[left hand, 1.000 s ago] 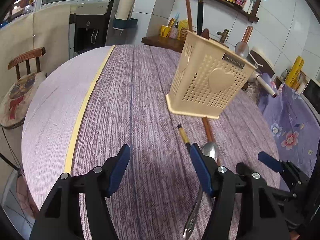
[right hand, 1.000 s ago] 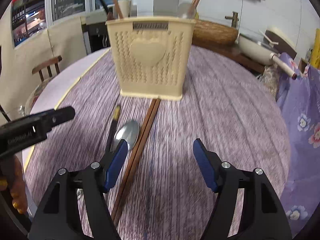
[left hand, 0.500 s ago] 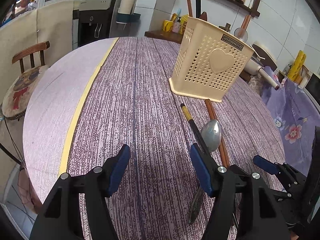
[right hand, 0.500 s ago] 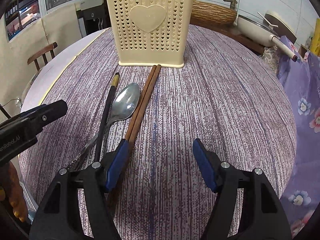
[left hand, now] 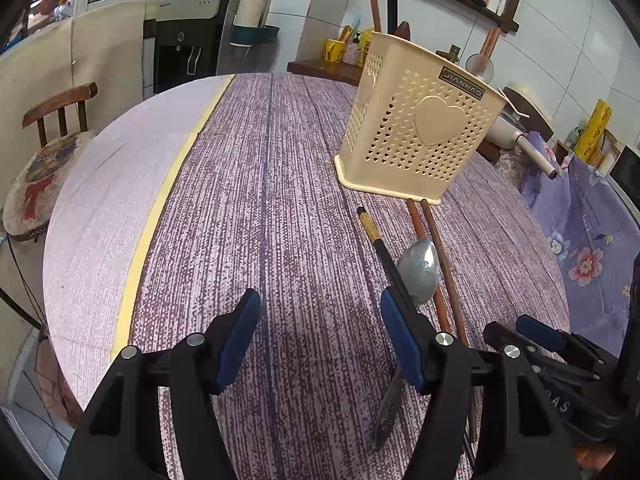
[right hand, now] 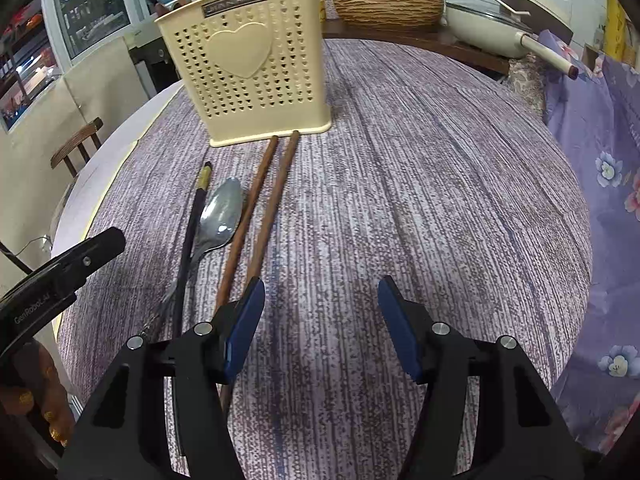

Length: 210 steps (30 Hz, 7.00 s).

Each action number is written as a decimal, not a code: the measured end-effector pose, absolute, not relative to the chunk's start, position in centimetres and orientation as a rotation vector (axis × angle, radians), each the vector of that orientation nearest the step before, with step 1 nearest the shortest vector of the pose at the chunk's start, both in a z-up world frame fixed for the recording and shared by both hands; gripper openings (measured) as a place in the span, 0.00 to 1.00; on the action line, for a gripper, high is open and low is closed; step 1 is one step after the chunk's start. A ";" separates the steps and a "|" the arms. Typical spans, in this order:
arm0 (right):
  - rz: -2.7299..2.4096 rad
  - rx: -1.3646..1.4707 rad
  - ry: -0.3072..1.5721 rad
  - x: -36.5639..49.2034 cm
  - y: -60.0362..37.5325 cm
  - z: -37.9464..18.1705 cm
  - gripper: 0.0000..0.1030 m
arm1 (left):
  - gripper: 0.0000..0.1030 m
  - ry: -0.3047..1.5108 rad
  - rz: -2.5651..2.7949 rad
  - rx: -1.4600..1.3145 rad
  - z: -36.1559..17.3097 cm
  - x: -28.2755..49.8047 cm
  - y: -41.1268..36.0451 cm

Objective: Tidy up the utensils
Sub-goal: 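Move the left tool to another black chopstick while the right tool reaches a wooden chopstick, then close the left tool on the black chopstick while the right tool grasps the wooden chopstick, then lift both chopsticks and carry them above the cream holder, then lower both chopsticks into the holder and open both tools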

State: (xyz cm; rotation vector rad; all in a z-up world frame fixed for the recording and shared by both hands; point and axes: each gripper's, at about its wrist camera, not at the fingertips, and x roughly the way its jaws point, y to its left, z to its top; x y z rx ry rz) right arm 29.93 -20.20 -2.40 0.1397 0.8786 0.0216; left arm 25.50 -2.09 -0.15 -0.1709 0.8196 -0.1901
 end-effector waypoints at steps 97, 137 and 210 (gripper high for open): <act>0.150 -0.043 0.907 43.9 -16.1 -3.1 0.08 | 0.08 0.973 -0.214 -0.033 -1.9 33.7 -4.1; 0.234 0.147 0.640 35.8 -19.8 7.0 0.08 | 0.08 0.730 -0.285 -0.145 8.2 29.8 -2.2; 0.063 0.143 0.415 44.2 -23.2 20.7 0.08 | 0.08 0.480 -0.189 -0.093 19.3 37.9 -8.0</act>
